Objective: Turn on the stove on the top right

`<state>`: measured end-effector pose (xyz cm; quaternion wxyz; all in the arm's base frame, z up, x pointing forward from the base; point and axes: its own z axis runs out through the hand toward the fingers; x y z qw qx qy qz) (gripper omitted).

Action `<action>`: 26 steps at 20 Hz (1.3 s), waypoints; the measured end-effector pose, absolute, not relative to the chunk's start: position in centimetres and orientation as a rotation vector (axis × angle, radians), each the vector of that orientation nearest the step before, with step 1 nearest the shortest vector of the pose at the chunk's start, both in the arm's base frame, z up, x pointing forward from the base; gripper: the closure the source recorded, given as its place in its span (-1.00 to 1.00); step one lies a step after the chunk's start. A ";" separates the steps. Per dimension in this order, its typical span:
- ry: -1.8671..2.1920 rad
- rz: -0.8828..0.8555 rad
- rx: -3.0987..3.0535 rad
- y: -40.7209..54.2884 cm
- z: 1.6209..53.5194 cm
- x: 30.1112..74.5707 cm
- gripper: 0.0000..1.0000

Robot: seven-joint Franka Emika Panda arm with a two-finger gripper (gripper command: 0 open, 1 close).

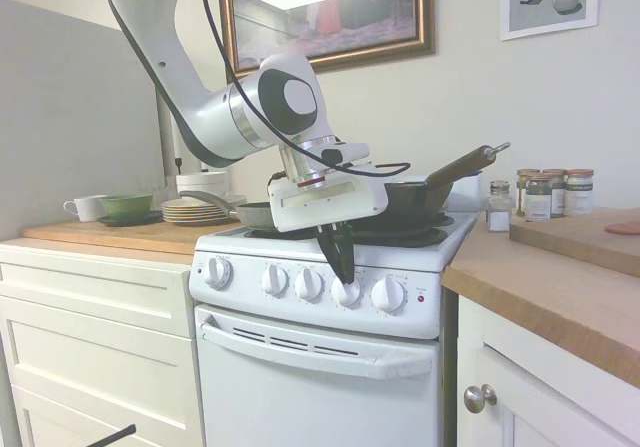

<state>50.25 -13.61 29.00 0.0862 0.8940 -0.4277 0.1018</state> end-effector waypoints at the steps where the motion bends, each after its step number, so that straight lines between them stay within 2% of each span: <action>1: -1.266 0.300 2.671 -13.0 29.1 50.4 1.00; 15: -1.313 0.243 2.677 -11.8 27.4 50.4 1.00; 26: -1.290 0.280 2.631 -11.5 27.1 50.4 1.00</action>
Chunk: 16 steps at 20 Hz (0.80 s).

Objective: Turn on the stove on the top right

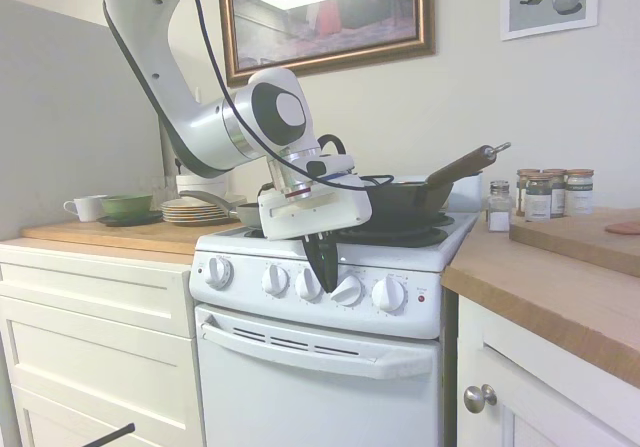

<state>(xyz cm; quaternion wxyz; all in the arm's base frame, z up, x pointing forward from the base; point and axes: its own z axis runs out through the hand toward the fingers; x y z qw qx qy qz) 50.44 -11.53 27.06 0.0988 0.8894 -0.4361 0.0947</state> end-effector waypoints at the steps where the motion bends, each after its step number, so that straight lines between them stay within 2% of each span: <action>1: -1.291 0.279 2.629 -11.5 27.0 50.4 1.00; 16: -1.277 0.266 2.600 -11.5 25.6 50.5 1.00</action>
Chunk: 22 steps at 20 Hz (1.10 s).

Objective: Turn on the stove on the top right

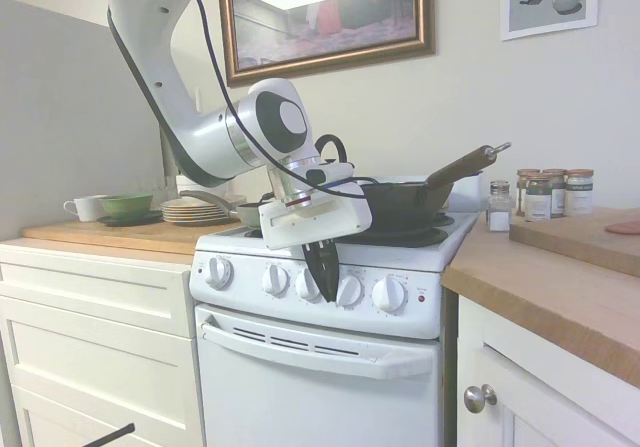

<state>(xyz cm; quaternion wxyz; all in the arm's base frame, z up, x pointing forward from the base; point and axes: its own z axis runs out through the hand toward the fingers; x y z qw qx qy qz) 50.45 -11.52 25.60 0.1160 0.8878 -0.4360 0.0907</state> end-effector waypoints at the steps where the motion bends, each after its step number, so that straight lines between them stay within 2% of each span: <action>1: -1.276 0.264 2.598 -11.5 25.5 50.4 1.00; 14: -1.280 0.253 2.601 -11.3 25.1 50.5 1.00; 22: -1.276 0.271 2.674 -10.7 28.1 50.6 1.00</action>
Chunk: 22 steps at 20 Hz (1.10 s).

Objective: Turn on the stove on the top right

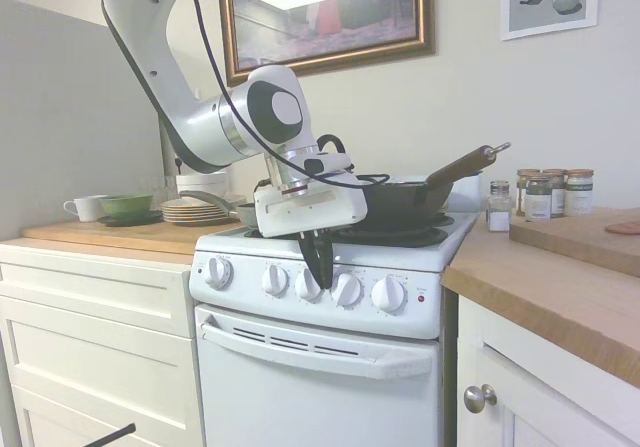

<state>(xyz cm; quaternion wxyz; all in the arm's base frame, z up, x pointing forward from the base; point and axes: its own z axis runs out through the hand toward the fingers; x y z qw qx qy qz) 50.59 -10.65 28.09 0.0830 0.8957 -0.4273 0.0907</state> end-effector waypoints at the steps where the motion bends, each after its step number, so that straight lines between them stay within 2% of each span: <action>1: -1.277 0.281 2.677 -10.6 28.6 50.5 1.00; 4: -1.294 0.293 2.690 -10.5 29.9 49.7 1.00; 5: -1.309 0.285 2.700 -10.3 30.3 49.4 -1.00; 11: -1.348 0.261 2.722 -9.9 32.1 48.8 -1.00; 22: -1.361 0.254 2.719 -10.1 32.2 48.7 -1.00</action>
